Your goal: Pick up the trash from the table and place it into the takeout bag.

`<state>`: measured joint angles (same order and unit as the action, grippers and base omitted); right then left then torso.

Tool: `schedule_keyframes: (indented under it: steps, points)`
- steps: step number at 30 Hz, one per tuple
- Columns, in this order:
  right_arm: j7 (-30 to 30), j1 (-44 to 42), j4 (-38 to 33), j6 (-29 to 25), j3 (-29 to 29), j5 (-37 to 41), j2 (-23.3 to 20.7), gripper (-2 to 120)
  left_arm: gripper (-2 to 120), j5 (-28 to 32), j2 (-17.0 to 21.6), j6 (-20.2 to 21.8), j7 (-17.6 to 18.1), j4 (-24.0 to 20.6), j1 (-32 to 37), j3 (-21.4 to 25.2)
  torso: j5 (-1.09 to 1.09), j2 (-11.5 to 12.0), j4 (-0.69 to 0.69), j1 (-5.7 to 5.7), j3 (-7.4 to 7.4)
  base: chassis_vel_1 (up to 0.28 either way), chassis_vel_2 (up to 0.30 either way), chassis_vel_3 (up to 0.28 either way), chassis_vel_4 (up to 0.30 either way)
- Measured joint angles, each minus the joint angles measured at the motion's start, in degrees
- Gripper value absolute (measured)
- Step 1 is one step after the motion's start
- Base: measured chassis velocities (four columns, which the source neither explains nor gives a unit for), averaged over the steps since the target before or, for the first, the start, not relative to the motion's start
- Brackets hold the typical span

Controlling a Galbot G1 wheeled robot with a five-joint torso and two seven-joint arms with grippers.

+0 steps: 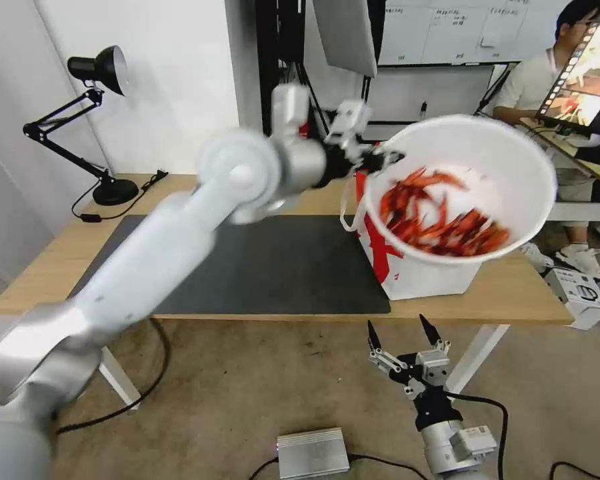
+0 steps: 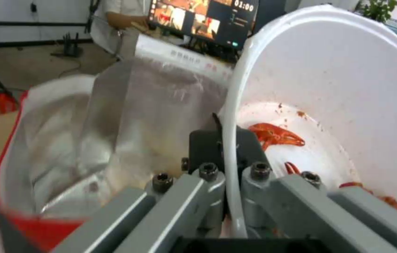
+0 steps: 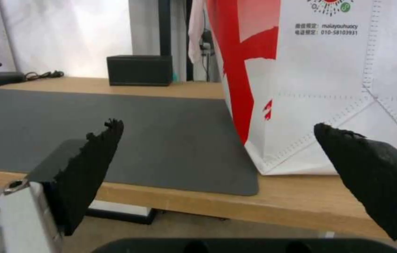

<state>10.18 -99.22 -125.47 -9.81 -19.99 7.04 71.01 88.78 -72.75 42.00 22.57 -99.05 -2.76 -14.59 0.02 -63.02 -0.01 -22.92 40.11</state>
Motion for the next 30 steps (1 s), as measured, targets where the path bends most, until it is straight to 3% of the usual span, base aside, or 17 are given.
schedule_keyframes:
  steps: [9, 12, 17, 20, 30]
  points:
    - [0.0, 0.0, 0.0, 0.0, 0.0, 0.0, 0.0, 100, 0, -1.1, -5.6, -1.2, 2.0, 6.9, -3.5, -0.1, -0.02, 0.0, 0.02, 0.00, 0.00, 0.000, 0.000, 0.000, 0.000]
    - [0.0, 0.0, 0.0, 0.0, 0.0, 0.0, 0.0, 100, 0, -1.3, -9.8, -2.8, 5.9, 11.1, -4.4, 0.1, -0.01, 0.0, 0.01, 0.00, 0.00, 0.000, 0.000, 0.000, 0.000]
    - [0.0, 0.0, 0.0, 0.0, 0.0, 0.0, 0.0, 100, 0, -1.8, -13.5, -4.5, 9.9, 14.6, -4.6, 0.1, -0.01, 0.0, 0.01, 0.00, 0.00, 0.000, 0.000, 0.000, 0.000]
    - [0.0, 0.0, 0.0, 0.0, 0.0, 0.0, 0.0, 100, 0, -3.8, -17.0, -6.7, 12.8, 19.6, -5.1, 0.3, 0.00, 0.0, -0.01, 0.01, 0.00, 0.000, 0.000, 0.000, 0.000]
    - [0.0, 0.0, 0.0, 0.0, 0.0, 0.0, 0.0, 100, 0, -6.6, -18.9, -12.5, 17.1, 26.8, -6.6, 0.4, -0.02, 0.0, 0.01, 0.00, -0.01, 0.000, 0.000, 0.000, 0.000]
